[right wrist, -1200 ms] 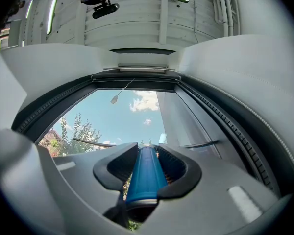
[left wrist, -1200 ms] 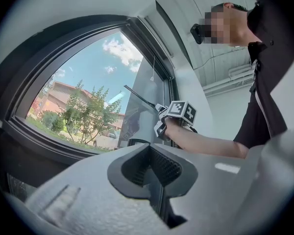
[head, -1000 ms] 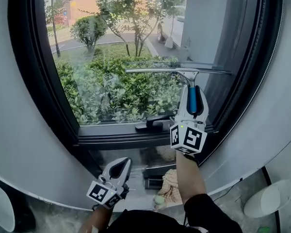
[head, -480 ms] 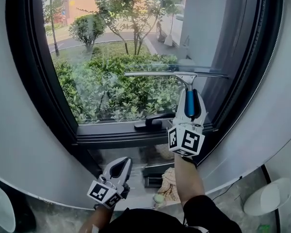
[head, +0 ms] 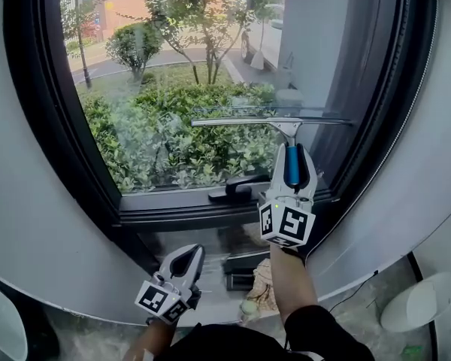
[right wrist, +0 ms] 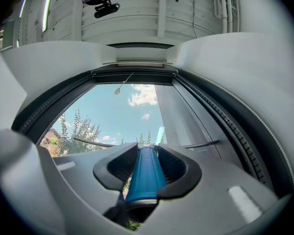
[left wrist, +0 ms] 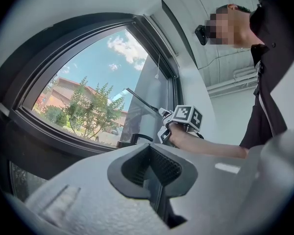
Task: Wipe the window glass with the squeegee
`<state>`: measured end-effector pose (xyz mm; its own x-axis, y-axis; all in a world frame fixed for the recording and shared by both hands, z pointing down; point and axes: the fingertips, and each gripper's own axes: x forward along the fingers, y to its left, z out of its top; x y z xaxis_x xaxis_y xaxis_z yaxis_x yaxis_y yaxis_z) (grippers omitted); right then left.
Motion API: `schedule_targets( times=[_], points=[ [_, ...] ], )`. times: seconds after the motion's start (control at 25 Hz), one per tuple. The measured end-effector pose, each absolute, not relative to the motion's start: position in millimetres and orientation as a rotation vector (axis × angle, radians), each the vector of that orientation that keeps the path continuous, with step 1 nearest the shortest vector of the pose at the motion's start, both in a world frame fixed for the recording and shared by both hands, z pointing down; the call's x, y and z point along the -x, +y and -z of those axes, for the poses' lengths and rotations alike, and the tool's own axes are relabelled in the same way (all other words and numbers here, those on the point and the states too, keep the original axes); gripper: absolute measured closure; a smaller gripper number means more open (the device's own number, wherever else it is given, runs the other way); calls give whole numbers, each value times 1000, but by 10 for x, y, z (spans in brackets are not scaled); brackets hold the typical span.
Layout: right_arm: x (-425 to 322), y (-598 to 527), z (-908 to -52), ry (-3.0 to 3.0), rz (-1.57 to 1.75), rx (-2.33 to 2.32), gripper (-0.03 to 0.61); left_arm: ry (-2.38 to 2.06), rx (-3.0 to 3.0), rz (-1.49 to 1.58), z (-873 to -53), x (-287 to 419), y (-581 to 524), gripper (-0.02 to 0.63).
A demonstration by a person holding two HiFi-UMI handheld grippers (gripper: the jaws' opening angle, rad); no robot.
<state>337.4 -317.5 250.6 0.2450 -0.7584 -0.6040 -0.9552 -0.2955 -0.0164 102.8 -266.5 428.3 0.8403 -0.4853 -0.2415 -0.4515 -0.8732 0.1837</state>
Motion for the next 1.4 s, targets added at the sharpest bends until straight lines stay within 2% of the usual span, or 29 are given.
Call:
schedule_targets(
  times=[1.4],
  points=[
    [-3365,-3151,-2975,1596,-637,2185,444,-689,-2880,425,-4347,-1105,-2744,614]
  ],
)
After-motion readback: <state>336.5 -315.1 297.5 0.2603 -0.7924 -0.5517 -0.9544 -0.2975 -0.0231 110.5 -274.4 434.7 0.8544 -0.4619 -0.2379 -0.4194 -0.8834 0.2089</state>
